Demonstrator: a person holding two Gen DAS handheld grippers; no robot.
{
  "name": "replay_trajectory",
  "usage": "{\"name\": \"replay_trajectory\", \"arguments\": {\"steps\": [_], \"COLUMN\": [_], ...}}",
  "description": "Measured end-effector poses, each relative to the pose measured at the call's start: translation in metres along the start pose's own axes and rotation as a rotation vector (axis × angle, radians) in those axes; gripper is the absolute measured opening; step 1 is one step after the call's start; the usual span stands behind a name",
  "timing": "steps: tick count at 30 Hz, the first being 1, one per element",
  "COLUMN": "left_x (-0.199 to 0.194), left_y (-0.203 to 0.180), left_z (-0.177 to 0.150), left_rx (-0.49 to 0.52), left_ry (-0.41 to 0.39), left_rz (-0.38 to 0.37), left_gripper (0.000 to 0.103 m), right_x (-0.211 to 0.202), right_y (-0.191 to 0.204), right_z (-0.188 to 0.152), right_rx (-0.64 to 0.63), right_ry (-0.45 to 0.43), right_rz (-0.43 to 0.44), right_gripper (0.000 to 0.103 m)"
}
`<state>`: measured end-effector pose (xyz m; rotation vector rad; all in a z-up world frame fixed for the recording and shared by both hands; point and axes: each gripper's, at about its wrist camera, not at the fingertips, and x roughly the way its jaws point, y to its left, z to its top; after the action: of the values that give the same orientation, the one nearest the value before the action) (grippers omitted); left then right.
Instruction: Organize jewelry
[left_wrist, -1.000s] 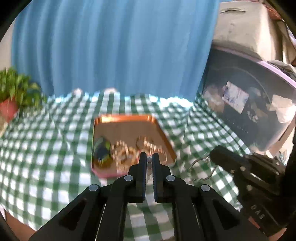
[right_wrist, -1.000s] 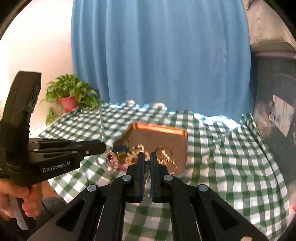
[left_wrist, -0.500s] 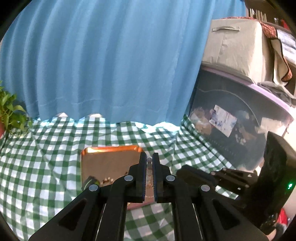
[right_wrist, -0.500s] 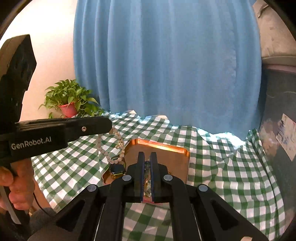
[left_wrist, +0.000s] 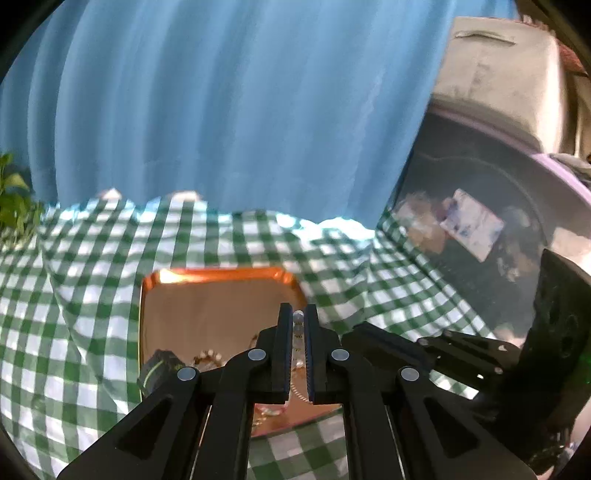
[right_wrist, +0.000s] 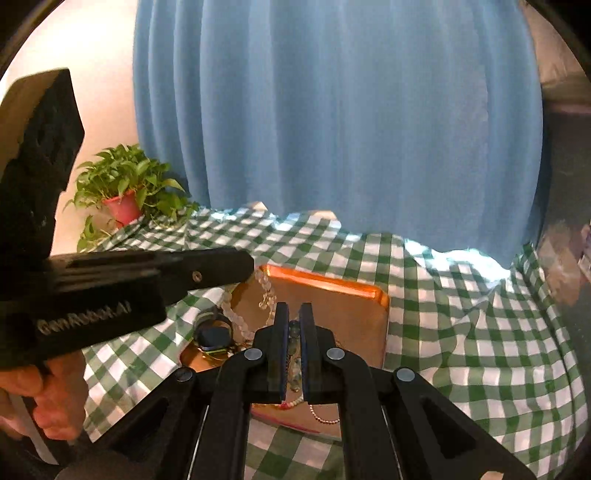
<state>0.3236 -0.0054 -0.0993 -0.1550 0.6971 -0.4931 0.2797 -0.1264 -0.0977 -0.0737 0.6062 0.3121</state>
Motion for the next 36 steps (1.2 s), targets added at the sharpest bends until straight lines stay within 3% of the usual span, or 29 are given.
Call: {"name": "replay_trajectory", "arguments": {"steps": [9,18,19,20,22,23,24,30,36], "left_x": [0.059,0.094,0.092,0.088,0.074,0.062,0.049,-0.049,-0.148], "left_y": [0.031,0.052,0.052,0.051,0.049,0.046,0.043,0.001,-0.055], "left_z": [-0.038,-0.067,-0.067,-0.067,-0.065,-0.063,-0.06,-0.037,-0.038], "left_rx": [-0.092,-0.136,-0.141,-0.145,-0.148,-0.149,-0.147,-0.067,0.036], "left_ry": [0.16,0.281,0.292,0.296,0.285,0.261,0.234,0.111,-0.021], "left_rz": [-0.012,0.147,0.167,0.19,0.212,0.21,0.211,0.186,0.233], "left_gripper": [0.006,0.006,0.01,0.013,0.047,0.056,0.066,0.069,0.081], "right_x": [0.062,0.1,0.102,0.103,0.095,0.09,0.078,0.01,-0.088], "right_y": [-0.026,-0.031,-0.03,-0.031,-0.029,-0.027,-0.024,0.0,0.046], "right_z": [-0.04,-0.071,-0.073,-0.074,-0.072,-0.07,-0.066,-0.043,-0.023], "right_rx": [0.15,0.188,0.194,0.203,0.211,0.206,0.193,0.173,0.148], "right_ry": [0.168,0.315,0.331,0.335,0.329,0.315,0.292,0.228,0.086], "right_rz": [0.051,-0.042,-0.046,-0.049,-0.058,-0.064,-0.082,-0.108,-0.126], "right_gripper": [0.004,0.005,0.007,0.012,0.037,0.055,0.058,0.058,0.069]}}
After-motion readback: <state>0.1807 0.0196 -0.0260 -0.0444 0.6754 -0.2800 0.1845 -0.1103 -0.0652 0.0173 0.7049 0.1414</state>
